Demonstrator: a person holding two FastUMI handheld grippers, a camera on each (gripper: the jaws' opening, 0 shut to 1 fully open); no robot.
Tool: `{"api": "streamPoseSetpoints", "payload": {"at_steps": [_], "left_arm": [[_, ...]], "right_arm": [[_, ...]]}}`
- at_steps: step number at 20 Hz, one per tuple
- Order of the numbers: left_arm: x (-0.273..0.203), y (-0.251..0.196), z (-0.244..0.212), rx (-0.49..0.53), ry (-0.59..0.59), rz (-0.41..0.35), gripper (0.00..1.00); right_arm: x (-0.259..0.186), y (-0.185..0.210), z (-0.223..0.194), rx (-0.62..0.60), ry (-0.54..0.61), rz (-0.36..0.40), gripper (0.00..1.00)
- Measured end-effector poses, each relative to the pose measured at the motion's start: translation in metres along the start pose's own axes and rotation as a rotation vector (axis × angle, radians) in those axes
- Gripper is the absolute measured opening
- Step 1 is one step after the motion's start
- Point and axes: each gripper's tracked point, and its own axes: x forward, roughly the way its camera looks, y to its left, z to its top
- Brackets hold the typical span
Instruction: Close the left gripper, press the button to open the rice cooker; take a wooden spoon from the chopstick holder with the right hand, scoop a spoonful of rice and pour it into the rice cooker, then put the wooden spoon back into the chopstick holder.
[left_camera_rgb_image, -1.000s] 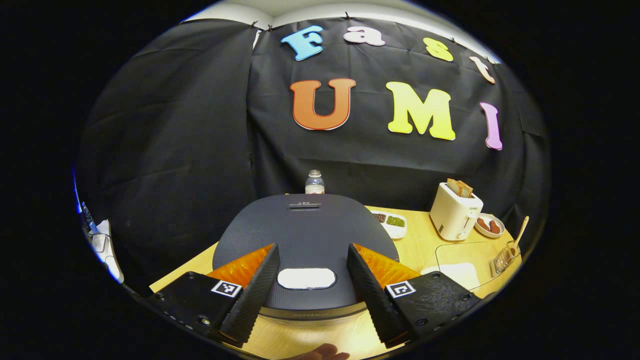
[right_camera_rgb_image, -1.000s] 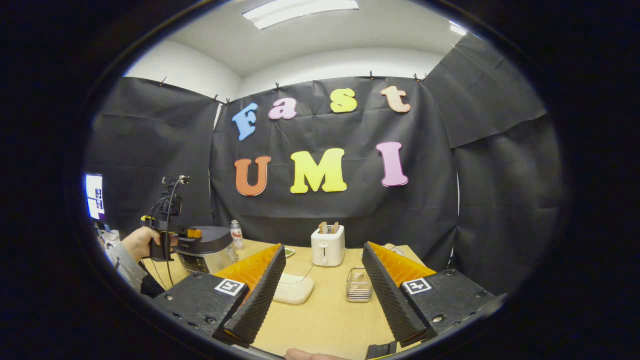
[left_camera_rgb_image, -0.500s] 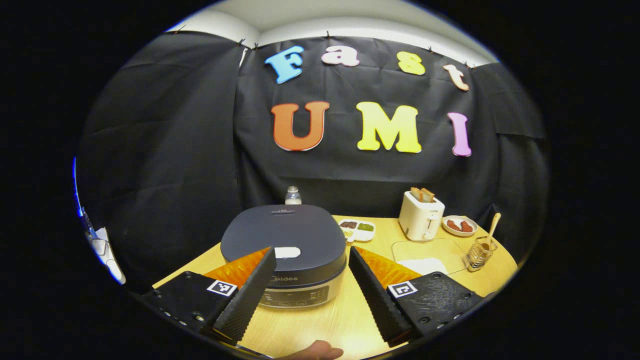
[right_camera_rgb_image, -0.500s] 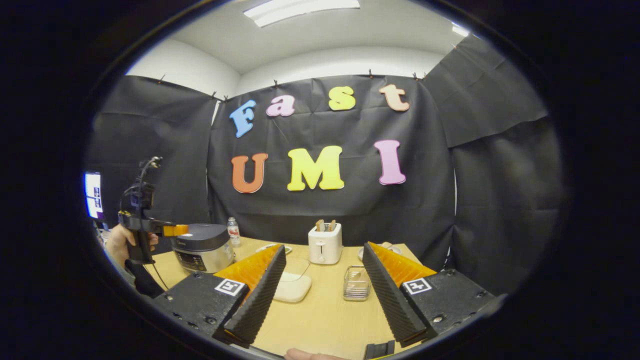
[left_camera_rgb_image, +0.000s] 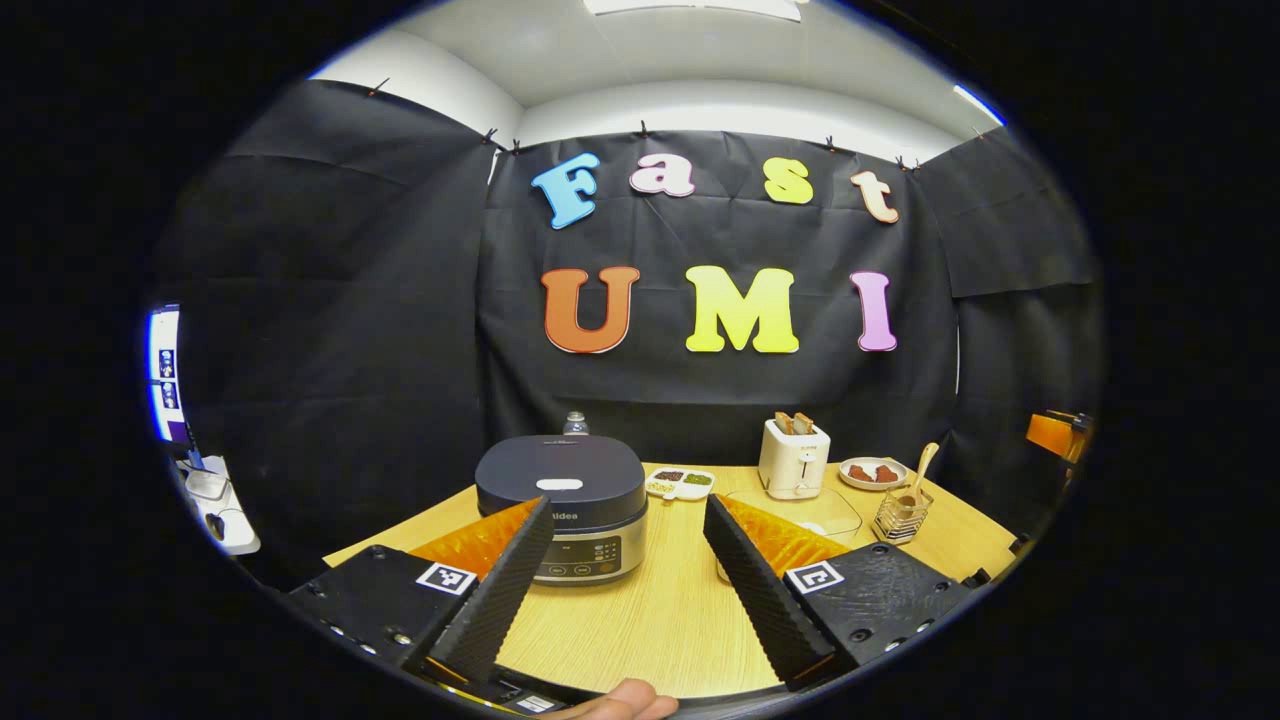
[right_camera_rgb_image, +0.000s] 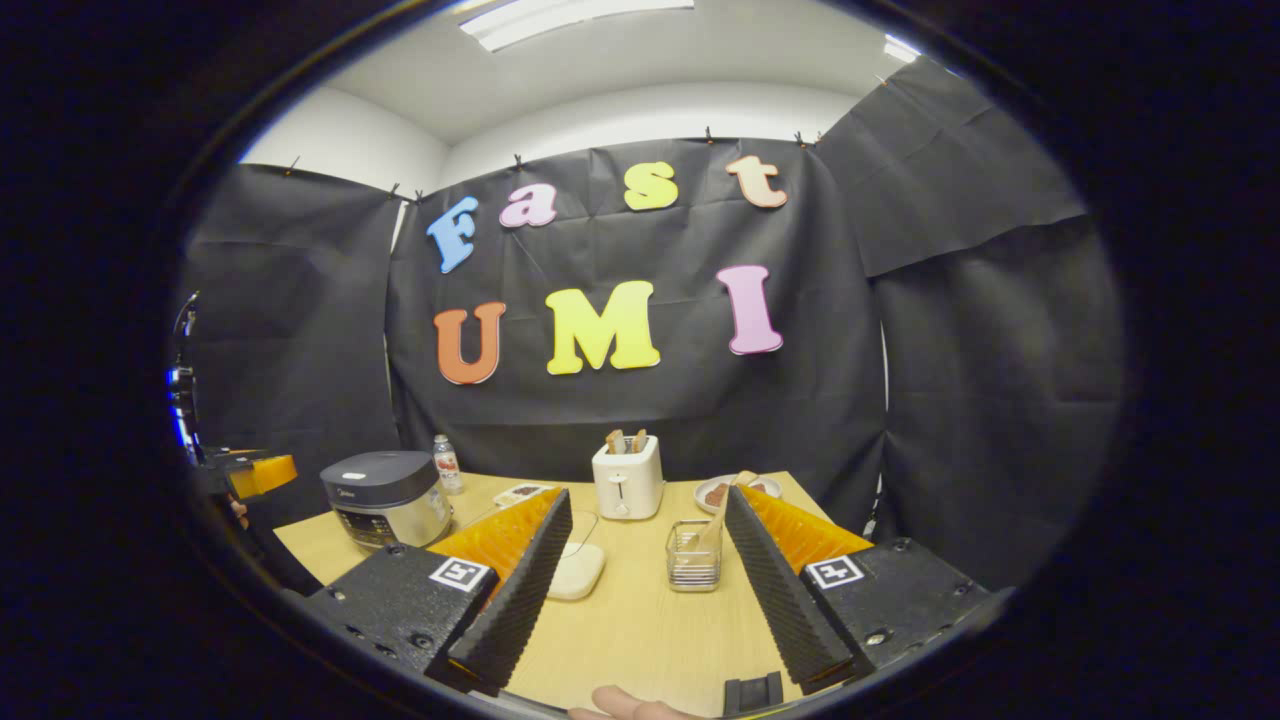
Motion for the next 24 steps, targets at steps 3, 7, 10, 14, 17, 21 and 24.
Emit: {"api": "streamPoseSetpoints", "payload": {"at_steps": [3,7,10,14,17,21,24], "left_arm": [[-0.015,-0.009,0.014,-0.022,-0.03,-0.019,0.97],[-0.027,-0.034,0.036,-0.044,-0.071,-0.079,1.0],[-0.039,-0.058,0.05,-0.003,-0.105,-0.122,0.94],[-0.054,-0.081,0.059,0.035,-0.14,-0.163,0.94],[-0.059,-0.097,0.056,0.044,-0.131,-0.205,0.94],[-0.059,-0.108,0.057,0.03,-0.13,-0.241,0.94],[-0.055,-0.109,0.052,0.025,-0.116,-0.24,0.95]], "right_arm": [[-0.01,-0.012,0.009,-0.031,-0.021,-0.046,1.0],[-0.028,-0.012,0.026,-0.038,-0.047,-0.055,0.99],[-0.038,-0.011,0.036,-0.033,-0.077,-0.06,0.95],[-0.044,-0.016,0.037,-0.056,-0.085,-0.097,0.99],[-0.044,-0.012,0.033,-0.046,-0.068,-0.074,1.0],[-0.045,-0.013,0.038,-0.051,-0.087,-0.062,0.99],[-0.046,-0.014,0.039,-0.055,-0.092,-0.064,1.0]]}}
